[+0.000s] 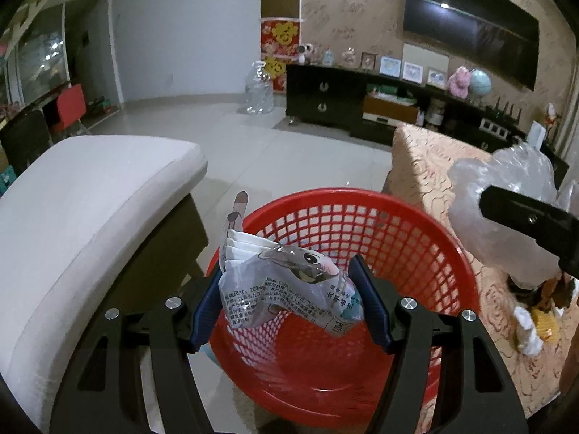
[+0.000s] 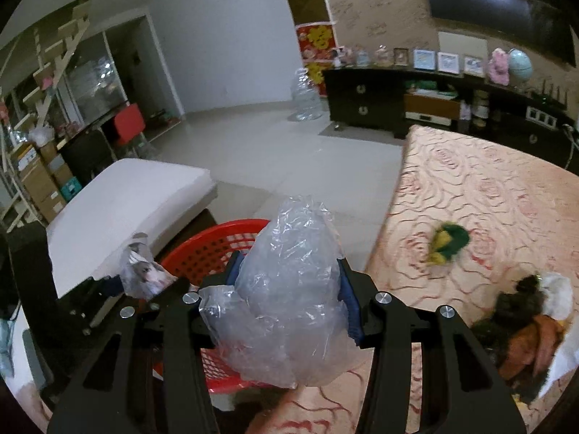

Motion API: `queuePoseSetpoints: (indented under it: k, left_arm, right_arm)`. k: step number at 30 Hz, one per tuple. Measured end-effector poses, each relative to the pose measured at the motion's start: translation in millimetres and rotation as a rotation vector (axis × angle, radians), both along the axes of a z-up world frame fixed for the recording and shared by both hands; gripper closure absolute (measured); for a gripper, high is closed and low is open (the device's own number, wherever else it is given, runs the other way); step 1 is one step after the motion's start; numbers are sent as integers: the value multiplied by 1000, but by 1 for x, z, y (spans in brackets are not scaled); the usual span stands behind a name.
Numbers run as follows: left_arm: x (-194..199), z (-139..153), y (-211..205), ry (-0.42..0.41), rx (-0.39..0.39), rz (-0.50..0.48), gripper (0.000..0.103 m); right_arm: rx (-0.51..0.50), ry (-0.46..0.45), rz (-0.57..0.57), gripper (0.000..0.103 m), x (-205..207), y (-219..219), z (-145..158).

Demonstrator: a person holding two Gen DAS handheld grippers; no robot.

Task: Collect trash
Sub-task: 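Carry both items over the red wastebasket and open both grippers to drop them, then move both open grippers back over the trash on the table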

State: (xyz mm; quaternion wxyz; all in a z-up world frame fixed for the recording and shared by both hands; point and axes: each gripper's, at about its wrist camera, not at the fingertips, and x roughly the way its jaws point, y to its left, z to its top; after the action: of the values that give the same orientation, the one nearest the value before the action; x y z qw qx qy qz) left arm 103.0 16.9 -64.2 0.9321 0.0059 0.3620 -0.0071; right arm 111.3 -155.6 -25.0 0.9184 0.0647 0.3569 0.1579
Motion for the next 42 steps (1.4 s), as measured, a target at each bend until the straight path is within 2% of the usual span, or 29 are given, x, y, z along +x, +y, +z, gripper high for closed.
queuePoseSetpoints:
  k: [7,12,15,20,25,34,42]
  left_arm:
    - [8,-5,11,39,-22,35,38]
    - [11,-5,11,47,-26,32,36]
    - [14,-6,12,52,-35,30,35]
    - [14,-4,15,44,-52,38,23]
    - [9,-1,17,20,-75,42,19]
    - [1,8,10,-32,-116,6,18]
    - [-7,10,-2,-58,-108,-34,18]
  right_arm:
    - [12,39,21,47,12,15,-8]
    - [33,52,9,34,15,12,-10]
    - [37,54,1,33,15,8,-9]
    - [45,45,-12,33,8,1,-6]
    - [39,34,-35,33,2,-9,-5]
    - [18,15,-91,33,-19,-39,-5]
    - [-45,1,-195,32,-56,-89,-11]
